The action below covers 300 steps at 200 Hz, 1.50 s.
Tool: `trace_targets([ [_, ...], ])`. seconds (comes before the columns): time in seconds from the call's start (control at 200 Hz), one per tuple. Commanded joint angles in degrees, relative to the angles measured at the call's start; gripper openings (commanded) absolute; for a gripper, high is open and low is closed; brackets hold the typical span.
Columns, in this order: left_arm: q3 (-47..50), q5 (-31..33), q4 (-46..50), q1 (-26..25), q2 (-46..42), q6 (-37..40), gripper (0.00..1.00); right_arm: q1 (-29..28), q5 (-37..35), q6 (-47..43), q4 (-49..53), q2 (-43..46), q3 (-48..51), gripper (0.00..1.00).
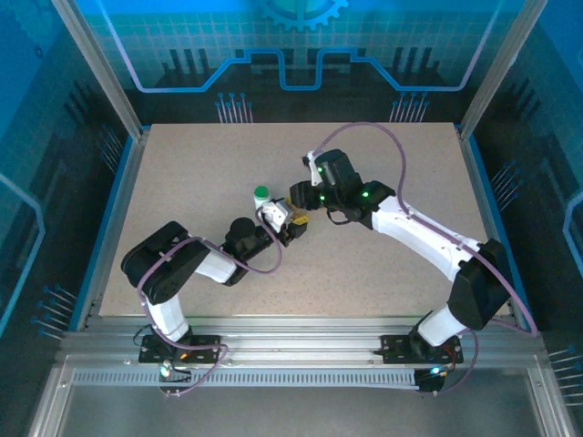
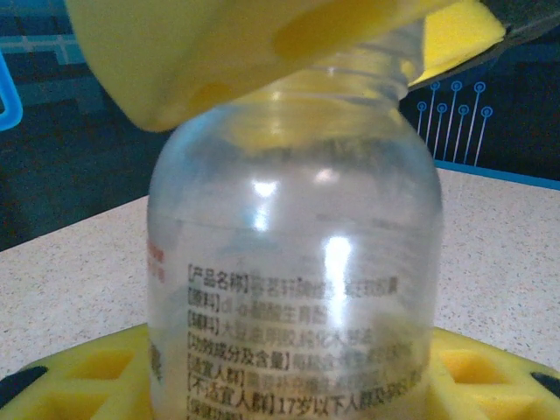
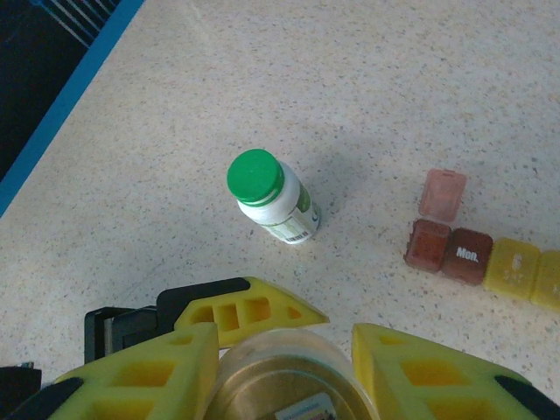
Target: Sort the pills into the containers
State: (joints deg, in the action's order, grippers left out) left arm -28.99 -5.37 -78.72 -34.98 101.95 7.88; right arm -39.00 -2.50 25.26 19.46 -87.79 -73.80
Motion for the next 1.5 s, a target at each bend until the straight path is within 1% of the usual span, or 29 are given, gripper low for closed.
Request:
trace_targets([
  [0.0, 0.9, -2.5, -1.6, 0.4, -2.4, 0.4, 0.00, -0.1, 6.2, -7.4, -2.8, 4.8, 3.1, 0.22],
  [0.045, 1.3, -5.6, -1.6, 0.6, -3.1, 0.3, 0.00, 0.8, 9.9, -11.8, -3.2, 6.4, 4.0, 0.20],
  [0.085, 1.7, -8.8, -1.6, 0.8, -3.5, 0.3, 0.00, 2.0, 14.6, -16.3, -2.9, 7.6, 4.4, 0.19],
  [0.15, 2.1, -14.5, -1.6, 0.9, -4.0, 0.5, 0.00, 3.5, 22.6, -26.3, -0.3, 9.2, 4.1, 0.18],
  [0.19, 2.4, -18.1, -1.6, 0.8, -4.2, 0.4, 0.00, 3.8, 26.2, -33.0, 2.9, 10.0, 3.5, 0.18],
  [0.305, 2.9, -27.9, -1.7, 1.0, -5.1, -0.9, 0.00, 4.0, 30.9, -51.2, 12.7, 12.0, 1.3, 0.20],
  [0.35, 3.0, -30.2, -1.6, 0.9, -5.4, -2.0, 0.00, 4.3, 30.6, -54.4, 14.2, 12.4, 0.5, 0.19],
  [0.415, 3.0, -32.0, -1.7, 0.9, -5.4, -3.1, 0.00, 5.6, 33.2, -56.8, 16.8, 12.3, -2.0, 0.17],
  [0.545, 3.5, -31.8, -1.6, 0.9, -5.5, -3.3, 0.00, 7.7, 36.6, -57.1, 17.6, 12.7, -5.5, 0.16],
  [0.665, 3.3, -31.9, -1.6, 1.0, -5.4, -3.5, 0.00, 8.7, 42.0, -57.5, 16.6, 14.5, -5.1, 0.16],
  [0.715, 3.2, -32.1, -1.6, 1.0, -5.3, -3.7, 0.00, 8.9, 42.1, -56.7, 15.8, 15.1, -4.5, 0.16],
  [0.82, 2.8, -29.8, -1.6, 1.0, -5.2, -3.5, 0.00, 9.0, 37.8, -51.2, 11.3, 16.7, -2.0, 0.15],
  [0.941, 1.7, -22.5, -1.6, 0.9, -3.9, -5.0, 0.00, 9.1, 31.3, -42.6, 3.9, 20.7, 4.2, 0.14],
  [1.056, 0.6, -17.3, -1.6, 0.7, -2.2, -7.7, 0.00, 8.8, 26.7, -36.5, -1.8, 25.9, 11.5, 0.12],
  [1.171, 0.6, -12.5, -1.6, 0.6, -2.8, -9.0, 0.00, 8.5, 18.3, -28.9, -9.8, 31.0, 19.1, 0.11],
  [1.266, 1.5, -10.0, -1.5, 0.6, -4.0, -9.1, 0.00, 8.5, 14.5, -26.3, -14.3, 33.8, 23.1, 0.10],
  [1.301, 2.0, -8.9, -1.5, 0.5, -4.4, -9.0, 0.00, 8.5, 13.9, -25.9, -15.6, 34.5, 25.5, 0.10],
  [1.411, 3.1, -5.2, -1.1, 0.6, -5.8, -9.1, 0.00, 8.5, 12.6, -24.9, -18.3, 35.7, 28.2, 0.10],
  [1.496, 3.3, -4.3, 0.8, 0.5, -6.8, -9.3, 0.00, 8.5, 11.9, -24.7, -19.5, 35.5, 29.5, 0.10],
])
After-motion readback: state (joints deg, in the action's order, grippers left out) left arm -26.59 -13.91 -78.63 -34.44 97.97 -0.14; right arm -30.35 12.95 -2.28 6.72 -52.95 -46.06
